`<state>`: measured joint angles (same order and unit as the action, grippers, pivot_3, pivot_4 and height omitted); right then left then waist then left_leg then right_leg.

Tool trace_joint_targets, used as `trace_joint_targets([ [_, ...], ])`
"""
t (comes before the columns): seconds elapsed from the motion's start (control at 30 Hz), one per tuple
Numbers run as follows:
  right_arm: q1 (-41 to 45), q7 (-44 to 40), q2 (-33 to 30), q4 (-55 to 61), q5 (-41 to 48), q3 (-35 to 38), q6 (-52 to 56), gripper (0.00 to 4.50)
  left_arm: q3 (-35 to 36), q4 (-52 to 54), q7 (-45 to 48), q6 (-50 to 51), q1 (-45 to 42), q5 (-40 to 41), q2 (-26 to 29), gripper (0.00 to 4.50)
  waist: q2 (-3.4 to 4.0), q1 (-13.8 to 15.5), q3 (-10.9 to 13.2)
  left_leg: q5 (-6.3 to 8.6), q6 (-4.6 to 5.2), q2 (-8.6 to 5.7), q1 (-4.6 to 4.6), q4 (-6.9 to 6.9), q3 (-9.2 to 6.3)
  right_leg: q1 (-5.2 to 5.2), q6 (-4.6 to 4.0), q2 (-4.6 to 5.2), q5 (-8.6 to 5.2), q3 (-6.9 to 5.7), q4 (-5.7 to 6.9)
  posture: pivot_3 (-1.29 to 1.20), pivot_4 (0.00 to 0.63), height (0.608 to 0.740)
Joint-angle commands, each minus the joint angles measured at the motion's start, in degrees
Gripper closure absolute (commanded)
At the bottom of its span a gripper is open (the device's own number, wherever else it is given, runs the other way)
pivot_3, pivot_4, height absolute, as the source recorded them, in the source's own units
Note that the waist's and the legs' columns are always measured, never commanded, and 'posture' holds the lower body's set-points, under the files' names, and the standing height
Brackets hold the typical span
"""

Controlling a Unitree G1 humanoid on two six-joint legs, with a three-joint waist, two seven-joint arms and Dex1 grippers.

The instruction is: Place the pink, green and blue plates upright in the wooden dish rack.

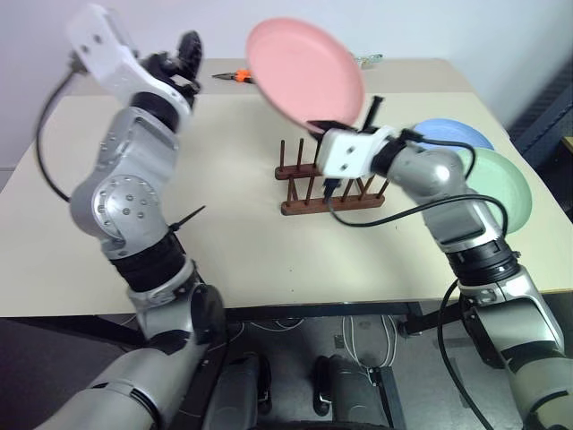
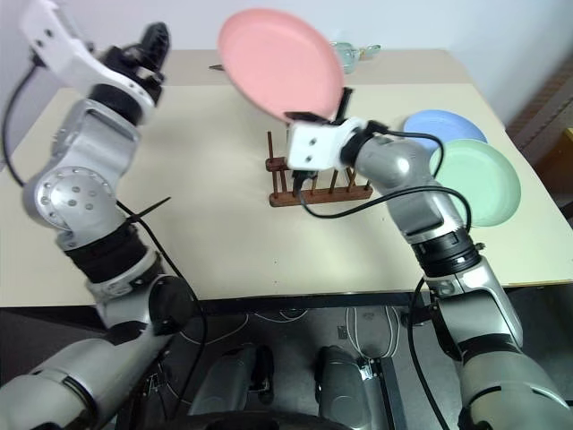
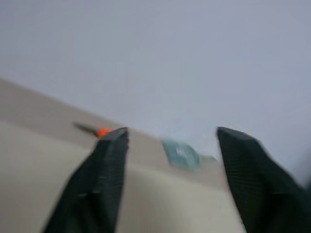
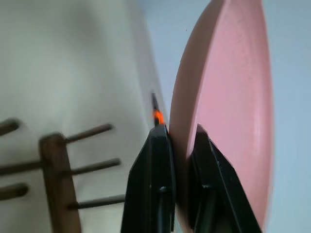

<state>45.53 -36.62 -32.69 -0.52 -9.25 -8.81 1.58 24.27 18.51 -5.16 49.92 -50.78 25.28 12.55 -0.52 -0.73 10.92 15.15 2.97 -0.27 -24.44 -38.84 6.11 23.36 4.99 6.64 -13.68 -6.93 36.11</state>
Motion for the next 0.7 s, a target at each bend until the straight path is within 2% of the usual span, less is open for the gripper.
trace_joint_targets([
  [0.03,-0.6,-4.2,-0.1,7.7,18.9,13.7,17.9,4.5,-8.9,-1.4,10.6,-7.4,8.9,-6.2,9.1,1.65,0.07,-0.1,0.0,0.0,0.0,0.01,0.02,0.02,0.03,0.0,0.0,-0.03,0.0,0.01,0.0,0.0,0.15,0.74],
  [0.1,-0.9,-5.0,-0.1,10.4,30.4,20.9,29.6,4.5,-14.8,0.2,21.4,-12.4,17.2,-5.8,14.0,1.65,0.07,-0.1,0.0,0.0,0.0,0.01,0.02,0.01,0.04,0.0,-0.01,-0.03,0.01,0.02,0.0,0.0,0.15,0.74],
  [0.17,-0.5,-4.4,-0.1,11.8,39.8,26.5,39.5,4.5,-17.7,3.1,31.7,-11.2,24.7,0.0,16.5,1.65,0.1,0.1,0.0,0.03,0.0,0.0,0.0,0.02,0.03,0.03,-0.03,0.1,0.0,0.03,-0.01,0.0,0.15,0.74],
  [0.27,0.5,-1.2,0.2,12.2,48.1,30.6,49.5,4.5,-22.9,7.2,42.5,-14.0,32.4,1.5,20.9,1.65,0.13,-0.1,0.0,0.14,-0.16,0.04,-0.07,0.02,-0.02,0.13,-0.06,0.25,0.01,0.09,-0.06,0.0,0.15,0.74],
  [0.4,0.9,1.9,0.6,10.7,52.0,31.7,53.6,4.5,-26.7,8.3,46.1,-13.7,35.4,1.8,22.1,1.65,0.27,0.0,0.0,0.14,-0.21,0.04,-0.07,0.14,-0.01,0.23,-0.2,0.33,0.06,0.09,-0.04,0.0,0.15,0.74],
  [0.7,2.5,7.4,0.3,2.5,54.4,32.2,56.0,4.5,-27.7,10.3,45.8,-12.5,36.0,2.8,20.2,1.65,0.28,0.1,0.0,0.02,0.01,0.01,-0.1,0.25,0.04,0.26,-0.19,0.31,0.07,0.09,-0.08,0.0,0.15,0.74],
])
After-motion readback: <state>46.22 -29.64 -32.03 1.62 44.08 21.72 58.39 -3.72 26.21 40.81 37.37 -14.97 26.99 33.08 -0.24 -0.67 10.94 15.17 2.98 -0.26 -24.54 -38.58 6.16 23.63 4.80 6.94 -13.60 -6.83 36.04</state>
